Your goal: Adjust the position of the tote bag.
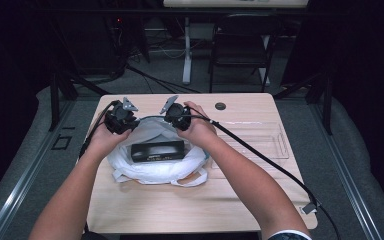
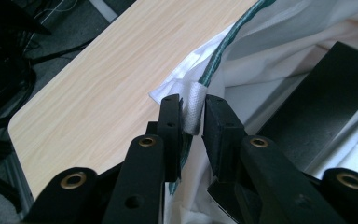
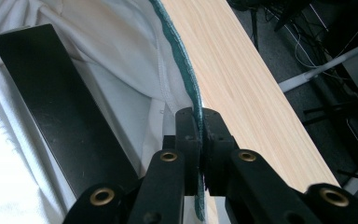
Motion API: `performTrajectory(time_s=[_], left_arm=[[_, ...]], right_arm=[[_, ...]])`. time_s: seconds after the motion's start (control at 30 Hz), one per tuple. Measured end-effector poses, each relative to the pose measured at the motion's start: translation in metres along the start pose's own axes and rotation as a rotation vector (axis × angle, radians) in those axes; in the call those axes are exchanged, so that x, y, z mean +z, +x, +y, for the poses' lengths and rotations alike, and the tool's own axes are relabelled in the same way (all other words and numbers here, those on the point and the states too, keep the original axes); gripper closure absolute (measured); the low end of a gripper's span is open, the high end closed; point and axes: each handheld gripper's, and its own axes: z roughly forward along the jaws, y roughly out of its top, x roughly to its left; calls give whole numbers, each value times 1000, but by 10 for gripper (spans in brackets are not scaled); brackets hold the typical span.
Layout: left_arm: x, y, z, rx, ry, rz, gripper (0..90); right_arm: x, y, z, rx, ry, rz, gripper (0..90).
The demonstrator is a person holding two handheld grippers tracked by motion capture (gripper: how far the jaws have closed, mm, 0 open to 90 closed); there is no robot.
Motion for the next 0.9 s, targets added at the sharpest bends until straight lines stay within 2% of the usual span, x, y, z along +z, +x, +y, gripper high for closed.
performTrajectory(time_s=[0.07,0.3,0.53,0.77,0.9], left_arm=[[-4,0,-1,-6,-10,-14,730],[-16,-2,-7,12,-18,-6,660],[-23,1,-28,1,3,-1,641],[-18,5,-44,-10,30,-5,644],[-10,4,-46,-6,39,13,666]], right_arm=[[0,0,0,0,0,0,873],[0,0,0,3,0,0,872],[0,1,0,-4,3,-1,872],[0,1,0,3,1,0,870],[1,2,0,6,-2,2,867]])
